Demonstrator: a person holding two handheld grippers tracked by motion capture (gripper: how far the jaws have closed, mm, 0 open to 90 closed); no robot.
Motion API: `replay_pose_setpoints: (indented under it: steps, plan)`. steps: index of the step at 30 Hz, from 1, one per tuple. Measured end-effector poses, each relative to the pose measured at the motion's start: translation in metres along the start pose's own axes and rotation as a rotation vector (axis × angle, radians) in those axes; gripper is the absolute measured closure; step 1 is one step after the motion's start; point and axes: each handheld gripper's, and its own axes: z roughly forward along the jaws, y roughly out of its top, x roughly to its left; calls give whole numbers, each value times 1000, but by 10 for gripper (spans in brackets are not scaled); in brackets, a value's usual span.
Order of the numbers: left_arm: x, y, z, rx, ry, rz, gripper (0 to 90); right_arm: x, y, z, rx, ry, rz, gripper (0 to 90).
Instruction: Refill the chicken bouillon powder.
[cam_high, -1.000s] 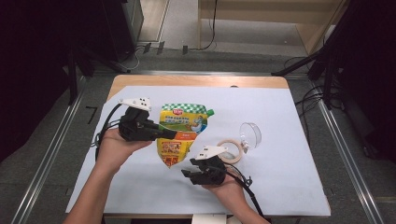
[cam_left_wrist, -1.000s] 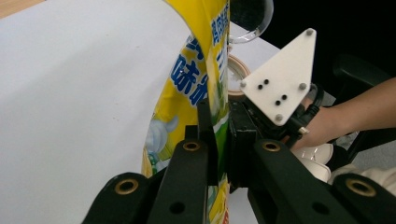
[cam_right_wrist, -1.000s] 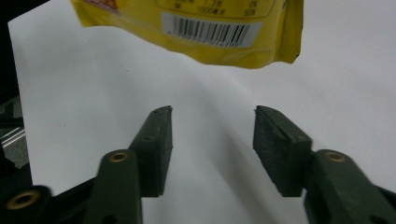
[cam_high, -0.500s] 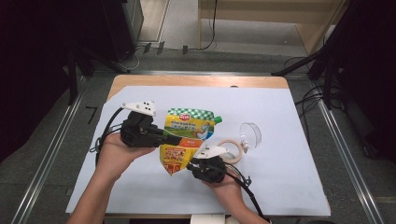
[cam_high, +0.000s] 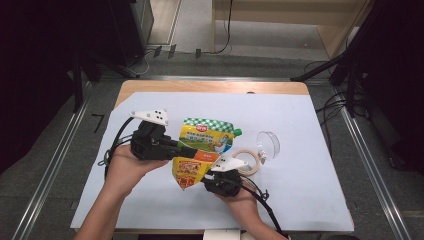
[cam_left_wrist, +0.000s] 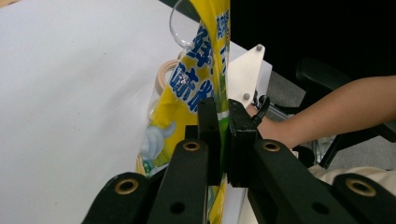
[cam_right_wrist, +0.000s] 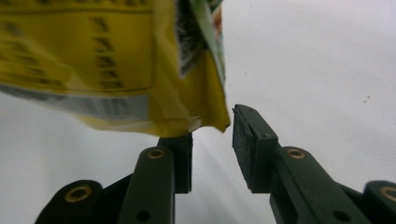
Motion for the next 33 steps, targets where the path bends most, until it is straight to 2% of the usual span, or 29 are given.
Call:
replay_pose_setpoints:
  steps: [2,4,5,6,8,10,14,20,25,33]
  plan:
    - [2,-1,1,-8,-1,-14,877,0,-1,0,-6,4,3,710]
    - [4,-2,3,6,20,-21,877,2,0,-2,-32,35,-12,712]
    - [6,-3,3,1,7,-30,877,4,1,-2,-33,31,-32,715]
    - [7,-3,3,-5,-1,-36,877,8,2,-2,-19,11,-73,713]
    - [7,-3,3,-10,13,-42,875,14,1,-3,-23,1,-127,710]
    - [6,-3,3,-15,21,-41,873,18,2,-4,-19,-1,-152,709]
    - [4,-1,5,-24,35,-42,869,23,5,-6,-7,7,-169,707]
    - [5,-1,12,-28,27,-64,855,30,5,-8,-3,26,-182,703]
    - [1,2,20,-14,47,-46,841,35,6,-9,9,33,-189,701]
    - [-1,5,28,-24,37,-47,833,37,6,-12,14,33,-195,695]
